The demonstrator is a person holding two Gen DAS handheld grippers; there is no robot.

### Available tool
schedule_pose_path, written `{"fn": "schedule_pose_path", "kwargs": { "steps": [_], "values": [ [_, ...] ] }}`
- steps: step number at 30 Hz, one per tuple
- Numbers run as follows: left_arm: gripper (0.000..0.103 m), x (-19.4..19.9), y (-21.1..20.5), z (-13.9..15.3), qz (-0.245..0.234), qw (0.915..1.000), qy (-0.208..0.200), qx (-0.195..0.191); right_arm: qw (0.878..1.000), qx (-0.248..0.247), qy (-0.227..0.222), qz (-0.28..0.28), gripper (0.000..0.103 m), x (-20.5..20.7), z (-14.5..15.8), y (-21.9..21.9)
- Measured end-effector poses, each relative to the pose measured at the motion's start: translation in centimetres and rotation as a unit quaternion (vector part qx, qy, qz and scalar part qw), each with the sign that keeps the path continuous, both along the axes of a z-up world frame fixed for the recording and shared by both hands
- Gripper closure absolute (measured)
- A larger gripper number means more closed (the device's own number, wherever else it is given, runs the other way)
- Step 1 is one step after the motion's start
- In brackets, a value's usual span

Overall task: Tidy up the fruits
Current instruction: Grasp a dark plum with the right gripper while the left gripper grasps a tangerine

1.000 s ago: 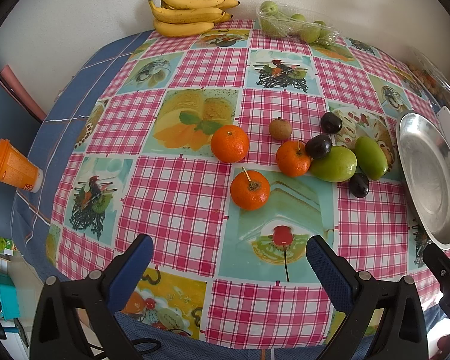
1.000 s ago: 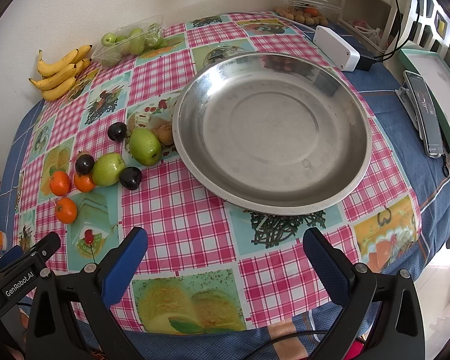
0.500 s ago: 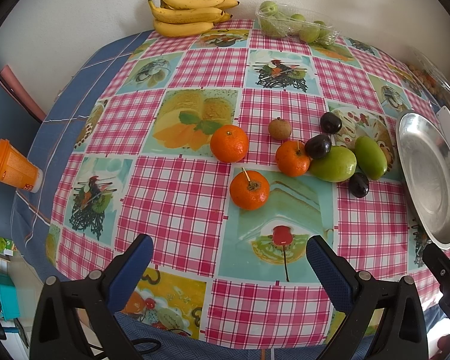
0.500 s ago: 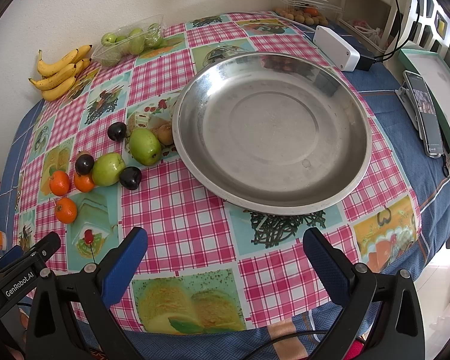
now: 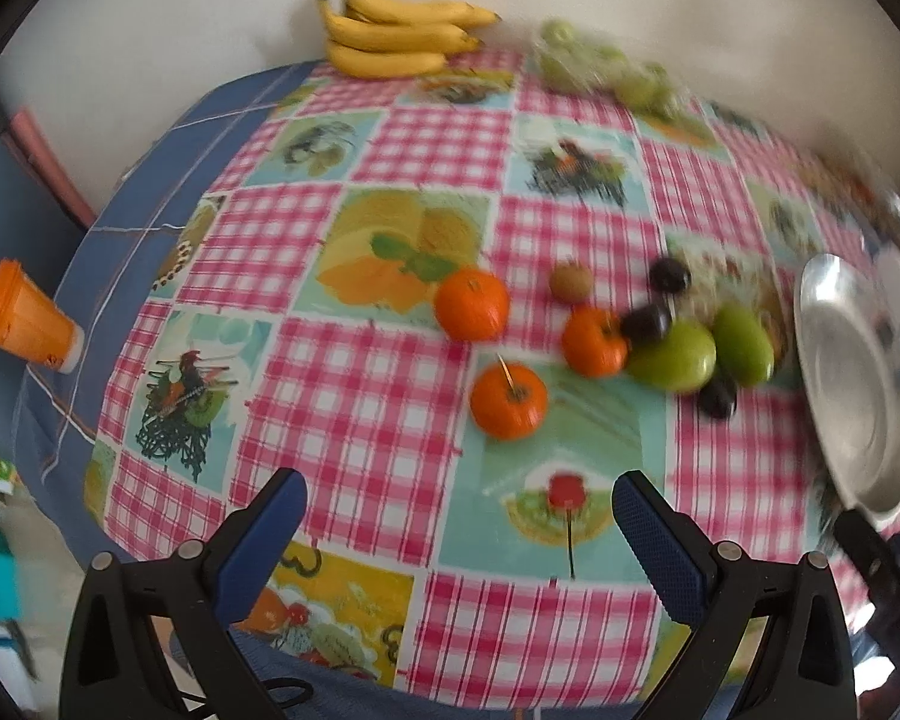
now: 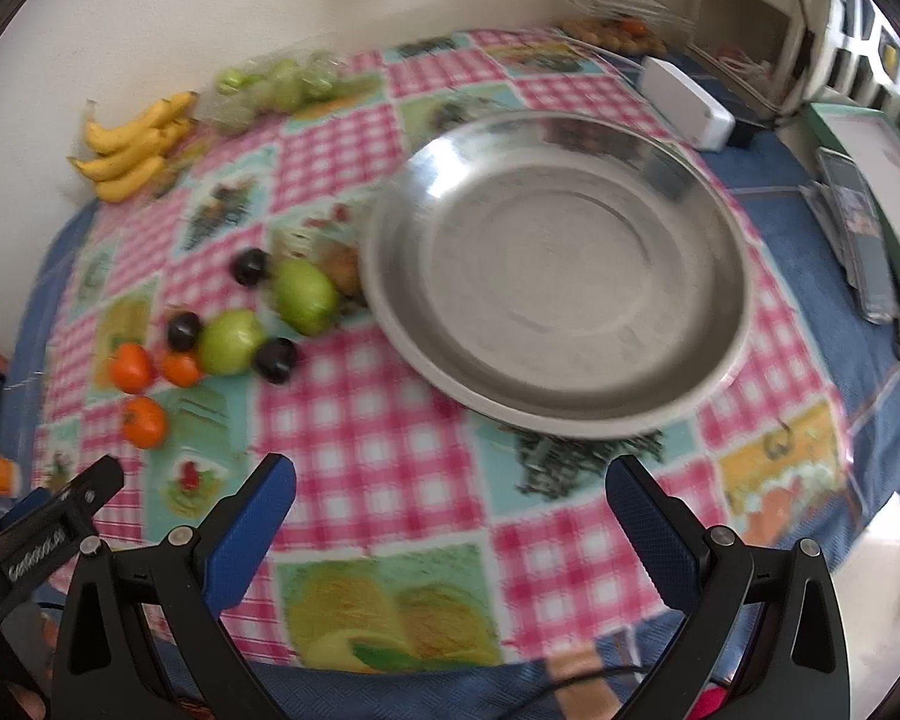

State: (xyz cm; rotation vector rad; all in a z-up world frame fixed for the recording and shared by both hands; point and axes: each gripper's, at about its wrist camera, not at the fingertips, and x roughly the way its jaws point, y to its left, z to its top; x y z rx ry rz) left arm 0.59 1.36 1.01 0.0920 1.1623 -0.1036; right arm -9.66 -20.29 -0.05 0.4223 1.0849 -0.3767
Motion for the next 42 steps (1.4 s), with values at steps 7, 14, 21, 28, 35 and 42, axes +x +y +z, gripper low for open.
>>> {"fn": "schedule_pose_path", "kwargs": {
  "steps": [7, 14, 21, 28, 35, 42],
  "values": [
    [0.0, 2.0, 3.0, 0.7, 0.038, 0.997, -0.011, -0.066, 0.996, 0.037, -0.072, 0.043, 0.0, 1.8, 0.9, 2.0],
    [0.0, 3.4, 4.2, 0.9, 0.046, 0.9953, -0.033, -0.079, 0.993, 0.041, -0.057, 0.091, 0.0, 4.5, 0.2, 4.6],
    [0.0, 4.3, 3.3, -0.8, 0.022, 0.9965, 0.003, -0.08, 0.993, 0.048, -0.033, 0.098, 0.0, 6.2, -1.1, 4.8],
    [0.004, 4.9, 2.2, -2.1, 0.027, 0.9954, 0.04, -0.083, 0.993, 0.047, -0.015, 0.105, 0.011, 7.8, -2.3, 4.7],
    [0.024, 5.6, 1.9, -3.1, 0.03, 0.9908, 0.07, -0.112, 0.991, 0.041, 0.015, 0.123, 0.048, 8.9, -3.7, 5.4],
    [0.036, 5.9, 1.1, -3.5, 0.022, 0.99, 0.081, -0.113, 0.991, 0.036, 0.035, 0.125, 0.059, 9.9, -4.9, 5.3]
  ]
}}
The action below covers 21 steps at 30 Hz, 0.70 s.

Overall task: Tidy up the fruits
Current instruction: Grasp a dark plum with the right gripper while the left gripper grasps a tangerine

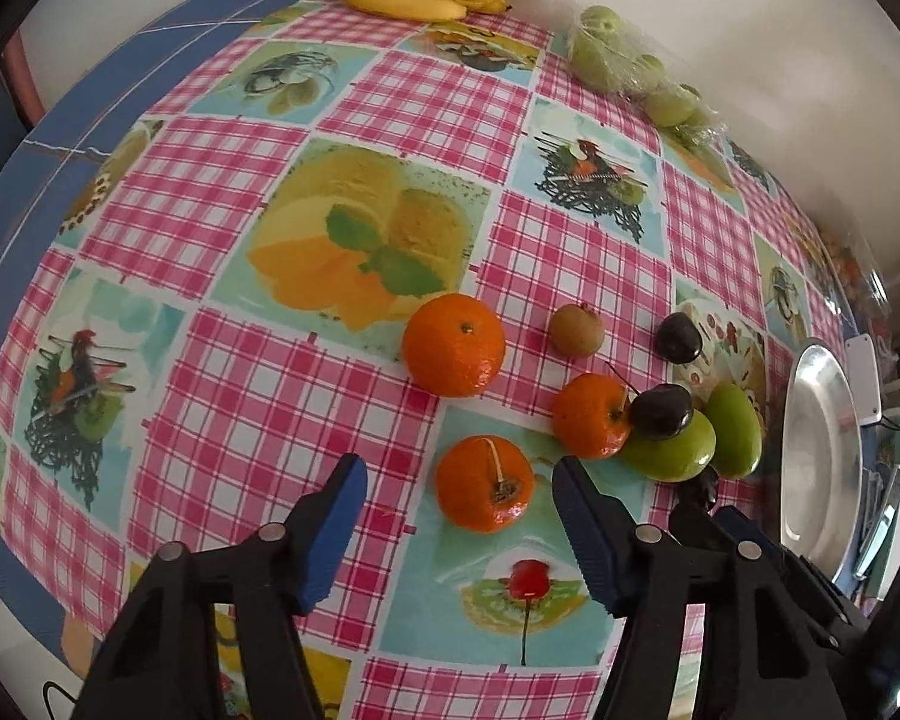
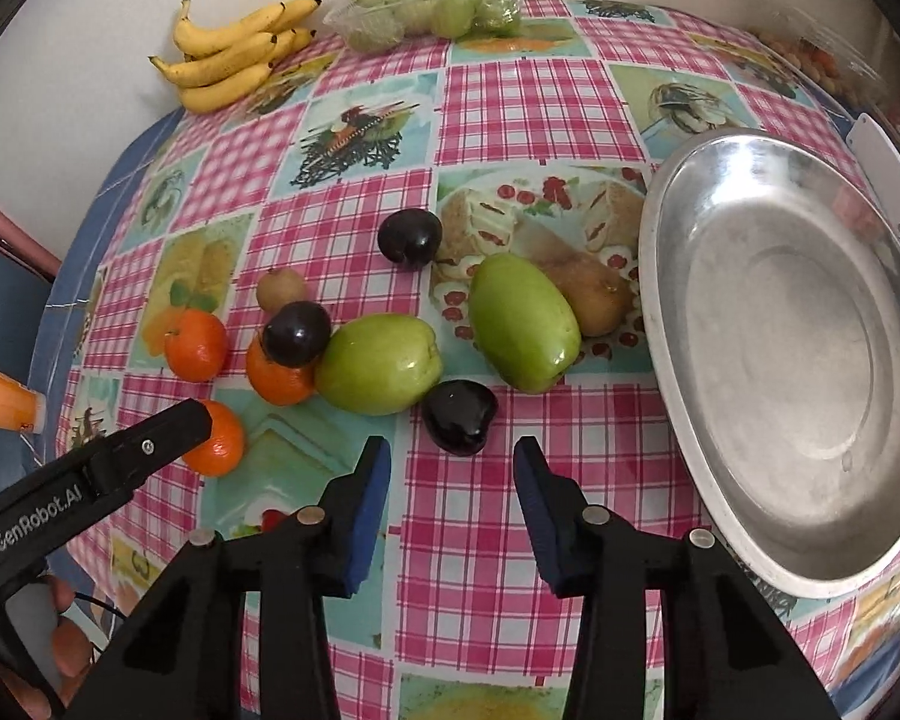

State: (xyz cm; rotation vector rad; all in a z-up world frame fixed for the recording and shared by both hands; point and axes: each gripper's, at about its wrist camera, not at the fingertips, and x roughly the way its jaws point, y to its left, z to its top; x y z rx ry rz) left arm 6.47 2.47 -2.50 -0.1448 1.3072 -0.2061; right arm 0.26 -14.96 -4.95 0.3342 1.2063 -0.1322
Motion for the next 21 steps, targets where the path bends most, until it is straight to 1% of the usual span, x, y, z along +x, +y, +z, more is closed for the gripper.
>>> {"fn": "schedule_pose_path", "kwargs": {
  "steps": [1, 2, 3, 5, 6, 8, 10, 12, 20, 21],
  "values": [
    [0.038, 0.0, -0.1, 0.0, -0.002, 1.0, 0.001, 0.0, 1.0, -0.002, 0.001, 0.0, 0.059, 0.1, -0.1, 0.0],
    [0.043, 0.1, -0.3, -0.1, -0.004, 1.0, 0.002, -0.001, 1.0, -0.005, 0.004, 0.002, 0.059, 0.3, -0.3, 0.0],
    [0.046, 0.2, -0.4, -0.1, -0.005, 1.0, 0.002, -0.002, 1.0, -0.006, 0.005, 0.002, 0.059, 0.4, -0.3, 0.0],
    [0.049, 0.3, -0.6, -0.2, -0.008, 1.0, 0.004, -0.002, 1.0, -0.007, 0.007, 0.005, 0.061, 0.7, -0.5, 0.0],
    [0.052, 0.3, -0.6, -0.3, -0.009, 0.9999, 0.005, -0.002, 1.0, -0.007, 0.008, 0.006, 0.061, 0.8, -0.6, 0.1],
    [0.055, 0.3, -0.7, -0.4, -0.011, 0.9999, 0.009, -0.005, 1.0, -0.01, 0.008, 0.006, 0.062, 1.1, -0.8, 0.1],
    [0.059, 0.3, -0.7, -0.4, -0.012, 0.9998, 0.011, -0.008, 1.0, -0.01, 0.009, 0.007, 0.066, 1.2, -0.8, 0.1],
    [0.064, 0.3, -0.8, -0.5, -0.014, 0.9998, 0.013, -0.008, 1.0, -0.014, 0.01, 0.009, 0.066, 1.4, -0.9, 0.1],
    [0.065, 0.3, -0.7, -0.5, -0.013, 0.9998, 0.011, -0.013, 1.0, -0.016, 0.009, 0.012, 0.068, 1.8, -1.2, 0.1],
    [0.065, 0.4, -0.7, -0.5, -0.013, 0.9998, 0.011, -0.013, 1.0, -0.015, 0.009, 0.013, 0.071, 1.6, -1.1, 0.0]
  ]
}}
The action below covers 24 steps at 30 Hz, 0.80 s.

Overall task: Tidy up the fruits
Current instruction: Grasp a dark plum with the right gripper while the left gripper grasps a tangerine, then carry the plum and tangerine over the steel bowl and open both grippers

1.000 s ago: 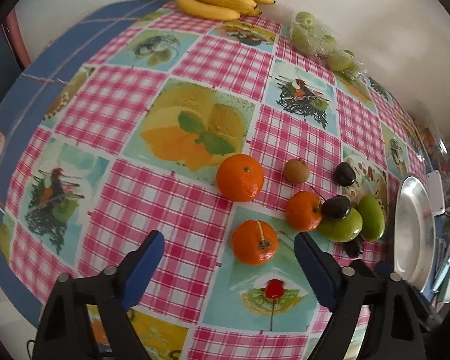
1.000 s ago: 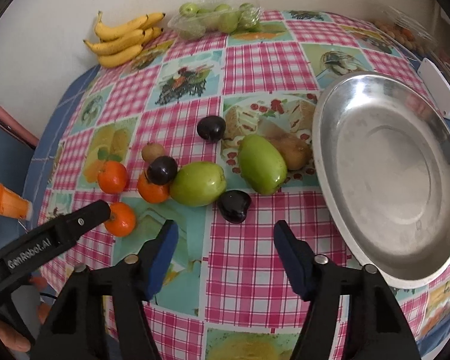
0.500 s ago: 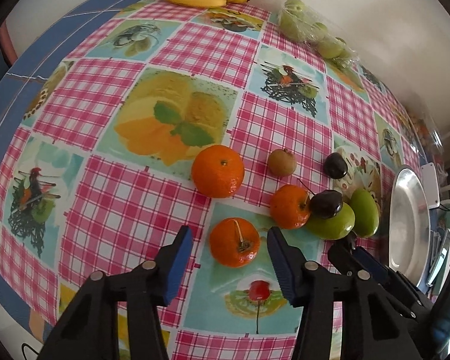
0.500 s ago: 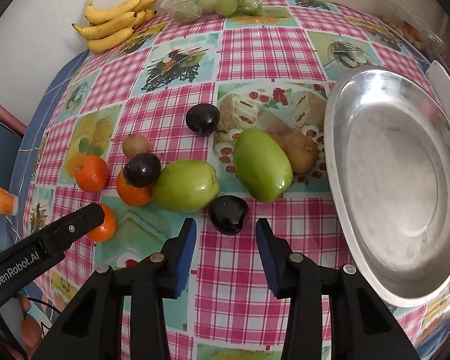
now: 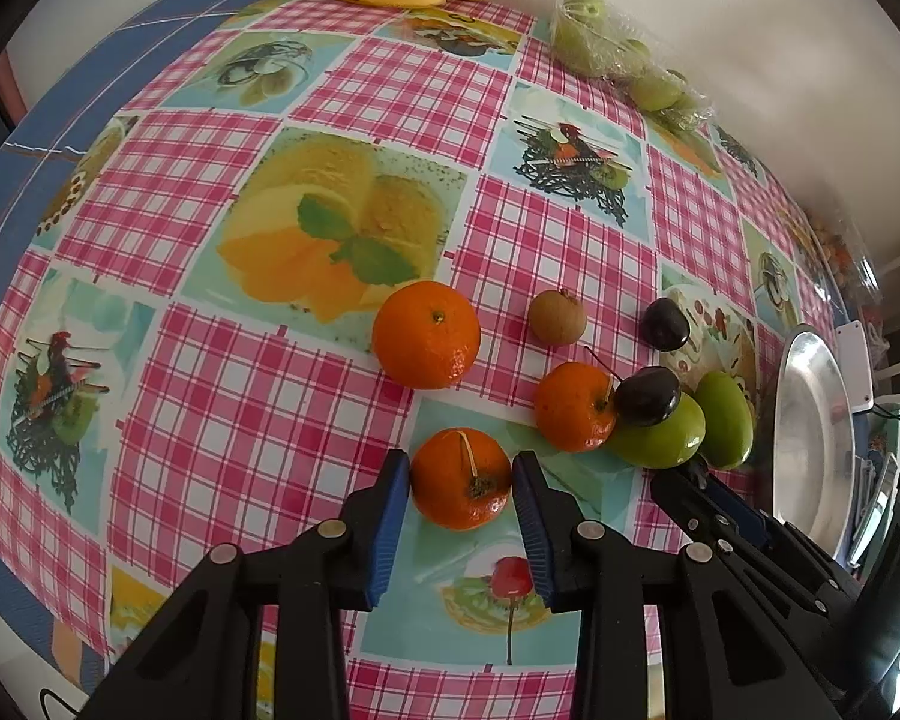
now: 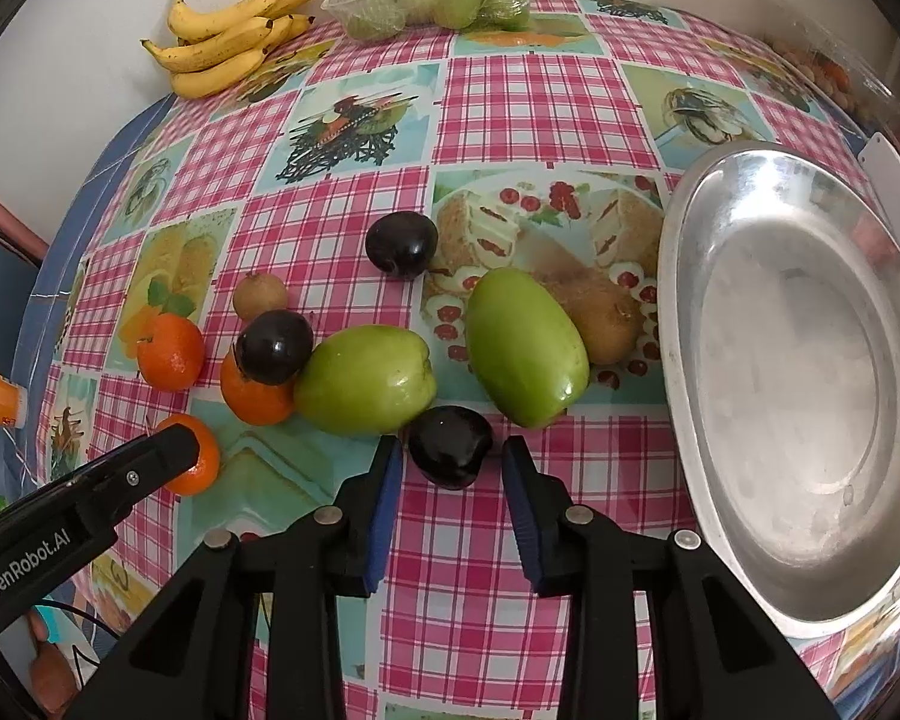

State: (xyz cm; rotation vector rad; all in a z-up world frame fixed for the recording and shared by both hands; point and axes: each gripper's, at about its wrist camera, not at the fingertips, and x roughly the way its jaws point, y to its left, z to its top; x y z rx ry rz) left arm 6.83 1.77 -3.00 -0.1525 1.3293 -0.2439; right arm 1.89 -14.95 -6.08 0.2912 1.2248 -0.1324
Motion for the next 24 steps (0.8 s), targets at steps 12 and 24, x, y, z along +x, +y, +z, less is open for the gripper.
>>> {"fn": "schedule_pose_path", "kwargs": {
  "steps": [12, 24],
  "values": [
    [0.065, -0.2, 0.7, 0.7, 0.015, 0.9998, -0.011, 0.002, 1.0, -0.015, -0.003, 0.019, 0.075, -0.6, 0.8, 0.5],
    [0.065, -0.7, 1.0, 3.4, 0.026, 0.9982, -0.052, -0.012, 0.999, -0.013, -0.031, 0.025, 0.075, -2.9, 3.4, 0.4]
  ]
}}
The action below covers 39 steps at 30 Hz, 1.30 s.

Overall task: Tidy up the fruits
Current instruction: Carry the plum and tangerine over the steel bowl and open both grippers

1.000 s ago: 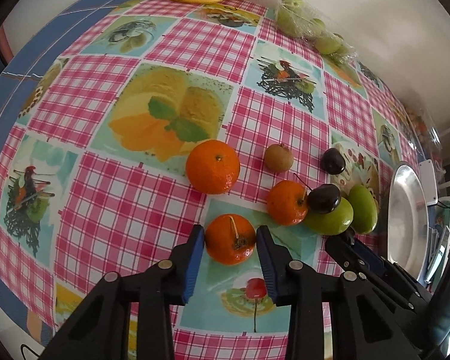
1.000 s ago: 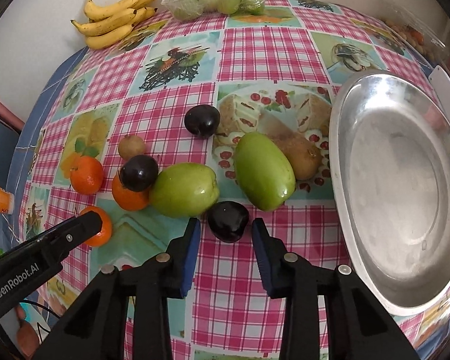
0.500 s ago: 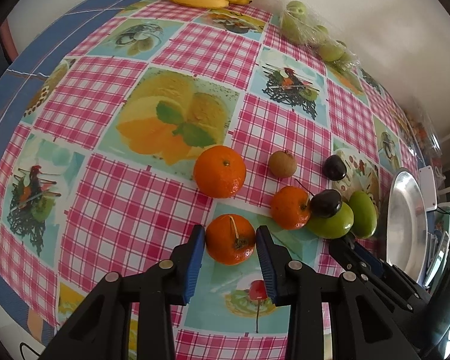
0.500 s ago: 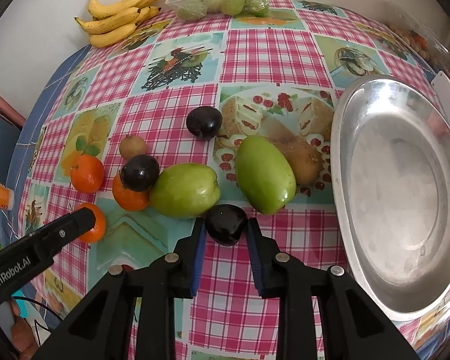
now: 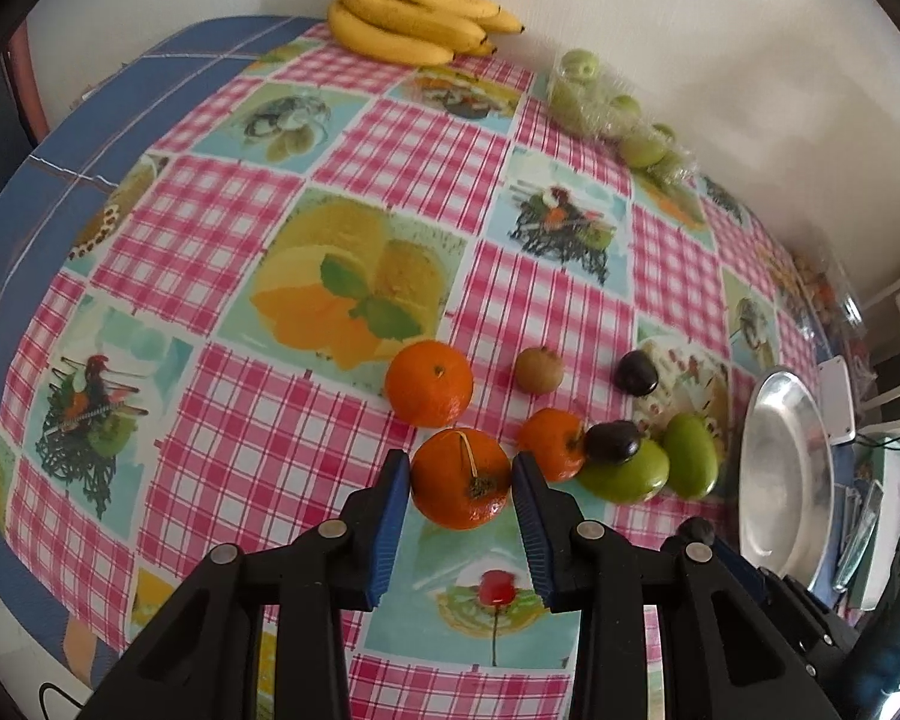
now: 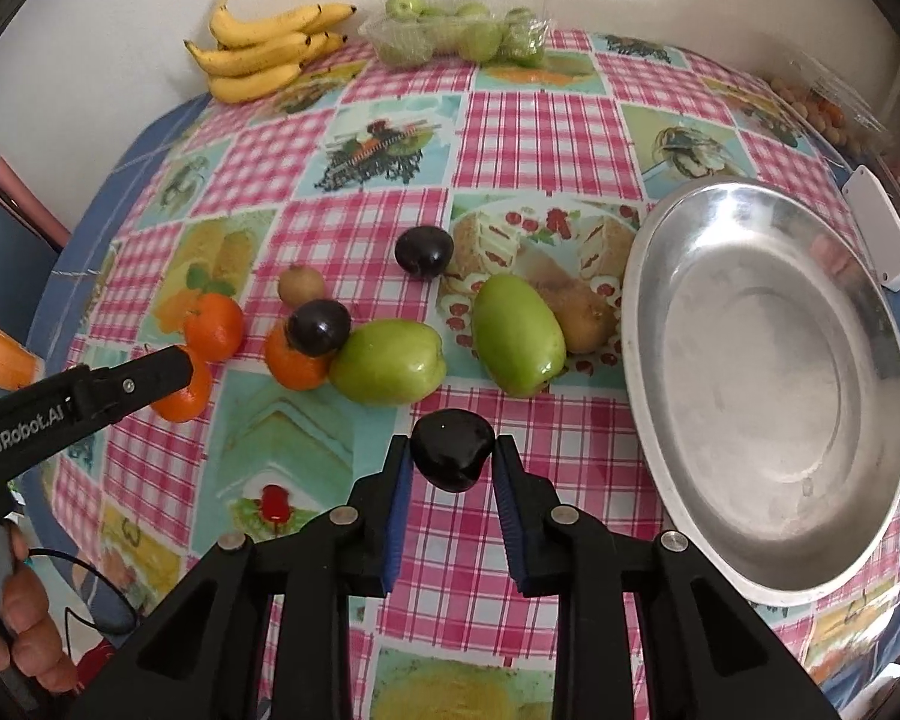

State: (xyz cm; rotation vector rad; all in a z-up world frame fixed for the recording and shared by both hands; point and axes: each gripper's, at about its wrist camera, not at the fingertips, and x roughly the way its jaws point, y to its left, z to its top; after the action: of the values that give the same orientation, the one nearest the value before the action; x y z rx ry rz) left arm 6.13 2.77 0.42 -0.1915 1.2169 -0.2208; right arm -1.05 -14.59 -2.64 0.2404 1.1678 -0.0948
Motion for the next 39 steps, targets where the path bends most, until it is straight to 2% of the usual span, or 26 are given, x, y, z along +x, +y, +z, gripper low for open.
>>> {"fn": "schedule_pose_path", "kwargs": {
  "steps": [5, 12, 14, 22, 33, 39],
  "values": [
    [0.065, 0.0, -0.5, 1.1, -0.004, 0.9998, -0.019, 0.0, 1.0, 0.005, -0.012, -0.02, 0.075, -0.6, 1.0, -1.1],
    [0.065, -0.4, -3.5, 2.3, -0.039, 0.9982, -0.046, 0.001, 0.997, 0.011, -0.016, -0.071, 0.075, -0.5, 1.5, -4.0],
    [0.065, -0.6, -4.6, 2.5, -0.048, 0.9976, -0.05, 0.001, 0.995, 0.022, -0.02, -0.098, 0.075, -0.7, 1.6, -5.4],
    [0.065, -1.4, -10.4, 3.1, -0.107, 0.9919, -0.068, -0.002, 0.981, -0.004, -0.019, -0.191, 0.075, -2.4, 1.9, -10.6],
    [0.065, -2.6, -18.1, 2.6, -0.182, 0.9802, -0.076, -0.019, 0.964, -0.003, -0.007, -0.264, 0.075, -4.5, 1.2, -15.4],
    [0.066, -2.1, -20.2, 1.7, -0.191, 0.9794, -0.062, -0.026, 0.958, 0.007, -0.005, -0.285, 0.075, -4.4, 0.4, -17.7]
  ]
}}
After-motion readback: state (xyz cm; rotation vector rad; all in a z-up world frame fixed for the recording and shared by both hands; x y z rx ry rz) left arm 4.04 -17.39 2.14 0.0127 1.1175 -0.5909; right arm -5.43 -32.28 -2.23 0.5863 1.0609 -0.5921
